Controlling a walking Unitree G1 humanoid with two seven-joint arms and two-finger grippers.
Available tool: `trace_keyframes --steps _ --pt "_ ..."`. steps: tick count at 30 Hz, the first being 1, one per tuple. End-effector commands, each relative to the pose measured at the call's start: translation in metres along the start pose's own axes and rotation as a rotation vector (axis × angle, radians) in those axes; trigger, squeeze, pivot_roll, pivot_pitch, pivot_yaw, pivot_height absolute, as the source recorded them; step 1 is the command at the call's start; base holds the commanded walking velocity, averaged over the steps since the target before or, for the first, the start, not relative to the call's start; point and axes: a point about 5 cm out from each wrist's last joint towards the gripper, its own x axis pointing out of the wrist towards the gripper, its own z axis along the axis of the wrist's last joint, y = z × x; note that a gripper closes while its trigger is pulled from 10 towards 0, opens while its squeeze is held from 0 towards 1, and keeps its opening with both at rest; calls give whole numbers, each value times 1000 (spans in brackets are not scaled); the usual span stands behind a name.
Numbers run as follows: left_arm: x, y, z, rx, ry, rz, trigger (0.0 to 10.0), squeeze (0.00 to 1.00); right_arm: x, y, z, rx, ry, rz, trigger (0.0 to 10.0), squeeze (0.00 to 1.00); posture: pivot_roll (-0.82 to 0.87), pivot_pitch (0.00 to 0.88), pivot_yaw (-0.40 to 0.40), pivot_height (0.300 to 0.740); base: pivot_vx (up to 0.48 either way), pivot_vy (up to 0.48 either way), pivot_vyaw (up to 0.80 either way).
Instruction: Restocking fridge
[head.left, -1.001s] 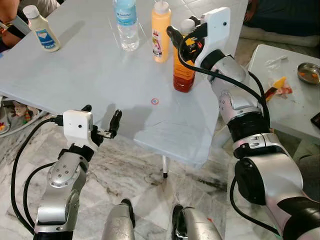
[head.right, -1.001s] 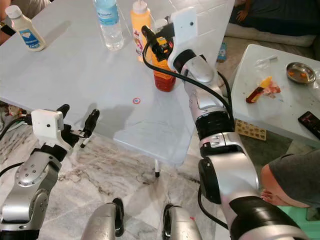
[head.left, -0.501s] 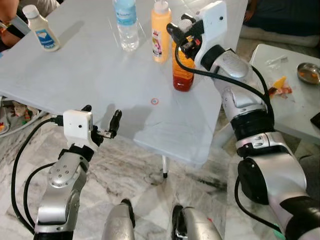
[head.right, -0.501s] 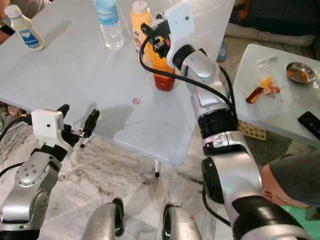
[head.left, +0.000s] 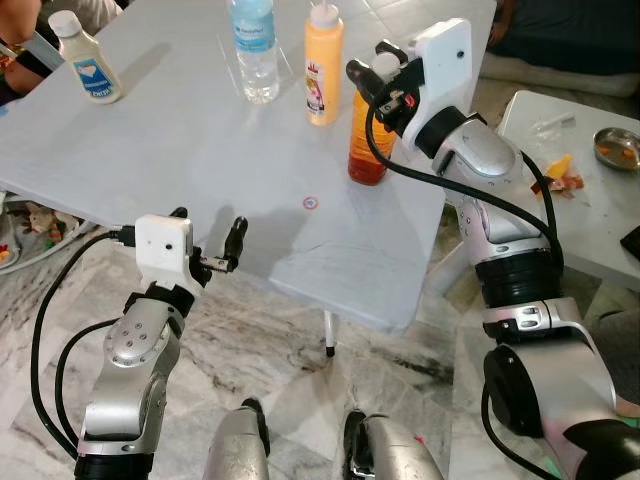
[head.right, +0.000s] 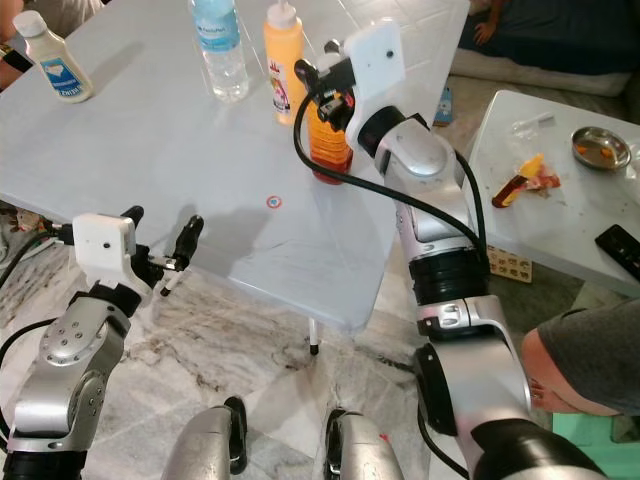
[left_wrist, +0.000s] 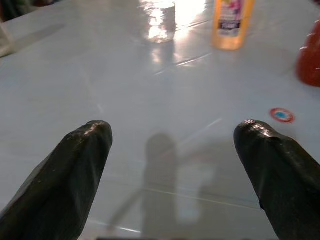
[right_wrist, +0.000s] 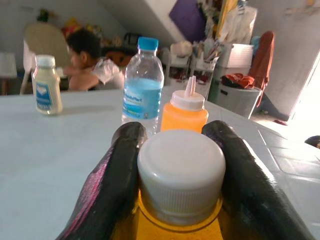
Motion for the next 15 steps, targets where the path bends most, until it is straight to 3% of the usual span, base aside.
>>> trace_keyframes --steps 1,2,3,8,15 --pt "0 5 -1 12 19 43 10000 0 -10 5 -13 58 48 -8 0 0 88 195 -4 740 0 0 0" --pt "1 6 0 11 13 51 10000 0 -13 7 -11 68 27 -21 1176 0 85 194 -7 740 0 0 0" --pt "2 6 1 9 8 54 10000 0 -17 7 -10 75 15 -42 10000 0 83 194 -9 740 0 0 0" --pt "4 5 -1 -6 5 80 10000 0 -32 18 -20 154 37 -103 10000 0 68 182 -12 740 0 0 0" --pt "8 2 -7 -24 26 107 10000 0 -39 21 -21 84 44 -197 10000 0 57 147 -19 740 0 0 0"
